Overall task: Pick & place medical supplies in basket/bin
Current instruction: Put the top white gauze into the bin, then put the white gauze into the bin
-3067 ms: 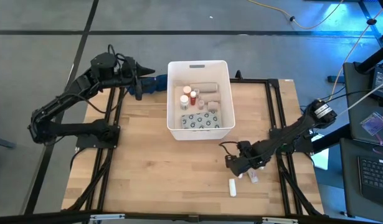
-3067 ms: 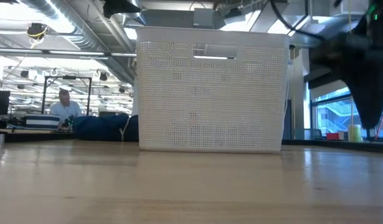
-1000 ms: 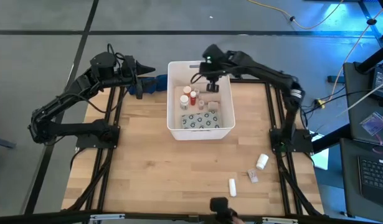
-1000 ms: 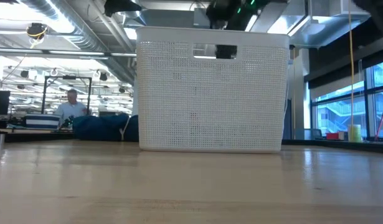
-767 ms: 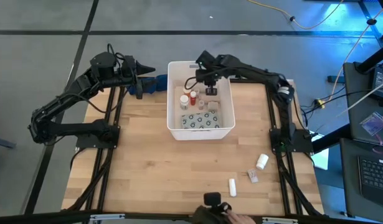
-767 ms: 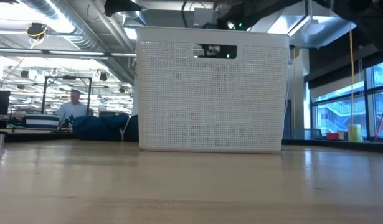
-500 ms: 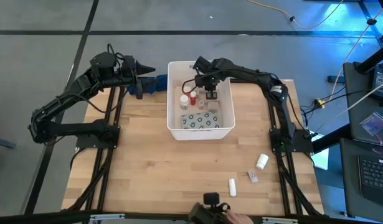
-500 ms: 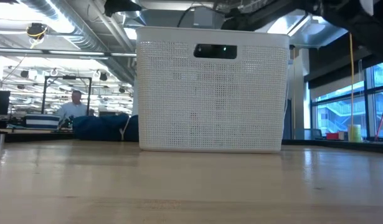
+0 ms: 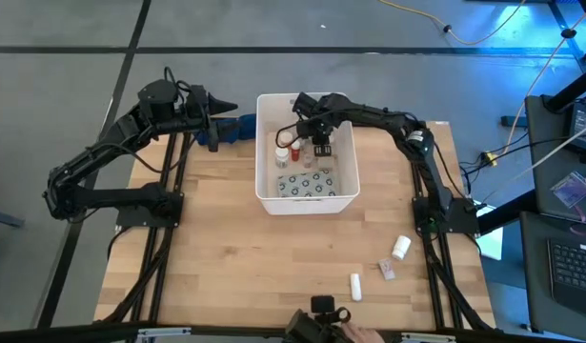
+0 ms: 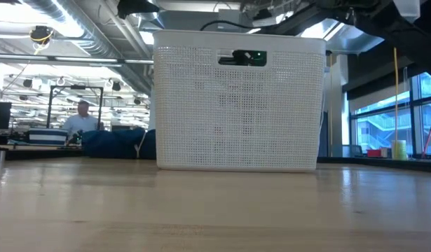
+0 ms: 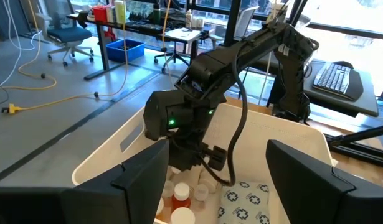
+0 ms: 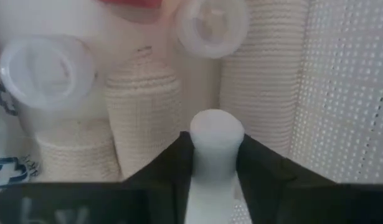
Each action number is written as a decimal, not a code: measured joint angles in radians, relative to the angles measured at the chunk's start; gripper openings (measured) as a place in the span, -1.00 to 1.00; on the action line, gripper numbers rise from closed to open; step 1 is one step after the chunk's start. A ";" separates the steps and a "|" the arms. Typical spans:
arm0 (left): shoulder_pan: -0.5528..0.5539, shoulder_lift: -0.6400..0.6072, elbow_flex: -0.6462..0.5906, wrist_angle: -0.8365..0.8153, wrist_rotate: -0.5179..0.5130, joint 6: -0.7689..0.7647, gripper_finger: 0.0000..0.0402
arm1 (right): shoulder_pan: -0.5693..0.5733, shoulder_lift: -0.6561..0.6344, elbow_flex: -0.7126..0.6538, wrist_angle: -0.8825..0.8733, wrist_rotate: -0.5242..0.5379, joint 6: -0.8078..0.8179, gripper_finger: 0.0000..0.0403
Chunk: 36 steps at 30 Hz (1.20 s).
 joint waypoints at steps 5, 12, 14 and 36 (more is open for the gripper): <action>0.000 0.000 0.000 0.000 0.000 0.000 0.29 | 0.001 0.000 0.088 -0.101 0.046 0.082 -0.05; 0.000 0.000 0.000 -0.004 0.008 0.000 0.30 | 0.010 0.000 0.335 -0.275 0.028 0.200 0.20; 0.000 0.000 0.000 -0.009 0.008 0.000 0.30 | 0.024 0.000 0.453 -0.358 0.029 0.270 0.21; 0.000 0.000 0.000 -0.024 0.008 0.027 0.30 | 0.796 -0.409 0.252 -0.521 0.155 1.787 0.01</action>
